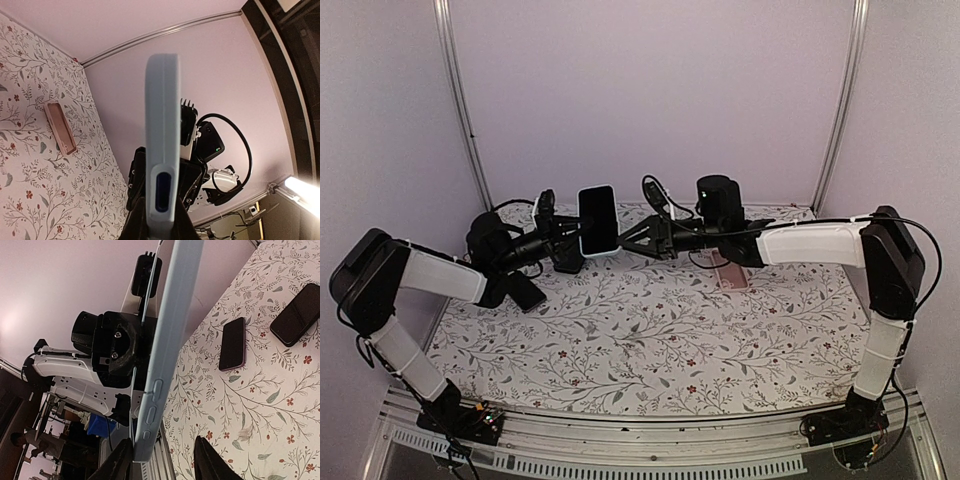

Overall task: Take the phone out of the phone case
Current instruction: Remove the bottom right corner of the phone case from the phone.

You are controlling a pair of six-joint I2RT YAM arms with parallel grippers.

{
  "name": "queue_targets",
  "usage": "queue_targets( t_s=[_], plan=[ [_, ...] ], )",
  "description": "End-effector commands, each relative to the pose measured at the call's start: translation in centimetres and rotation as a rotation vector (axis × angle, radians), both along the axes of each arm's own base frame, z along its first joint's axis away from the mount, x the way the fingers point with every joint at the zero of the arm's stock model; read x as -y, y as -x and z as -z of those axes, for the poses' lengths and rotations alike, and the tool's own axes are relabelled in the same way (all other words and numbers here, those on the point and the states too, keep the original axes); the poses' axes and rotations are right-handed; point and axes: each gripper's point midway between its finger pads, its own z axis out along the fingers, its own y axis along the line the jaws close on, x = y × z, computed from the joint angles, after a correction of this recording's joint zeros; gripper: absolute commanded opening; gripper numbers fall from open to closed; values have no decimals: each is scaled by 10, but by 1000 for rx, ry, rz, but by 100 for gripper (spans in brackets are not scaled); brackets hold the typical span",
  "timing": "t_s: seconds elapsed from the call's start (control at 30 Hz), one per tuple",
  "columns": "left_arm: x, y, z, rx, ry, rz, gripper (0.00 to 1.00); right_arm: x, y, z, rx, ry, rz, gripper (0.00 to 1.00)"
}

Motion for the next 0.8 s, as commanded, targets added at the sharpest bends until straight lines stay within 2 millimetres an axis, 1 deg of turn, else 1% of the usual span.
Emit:
queue_targets(
  t_s=[0.0,0.17,0.3,0.57,0.77],
  plan=[
    [-7,1,-35,125,68,-19,0,7,6,-9,11,-6,4,43],
    [-8,-1,-31,114,68,-32,0,9,11,-11,15,-8,-9,43],
    [-7,-2,-33,117,70,-28,0,10,13,-9,11,-6,-14,43],
    [-4,0,-40,141,74,-9,0,9,12,-5,-1,0,-10,42],
    [-2,3,-41,152,68,0,0,7,10,-2,-17,4,-13,42]
  ],
)
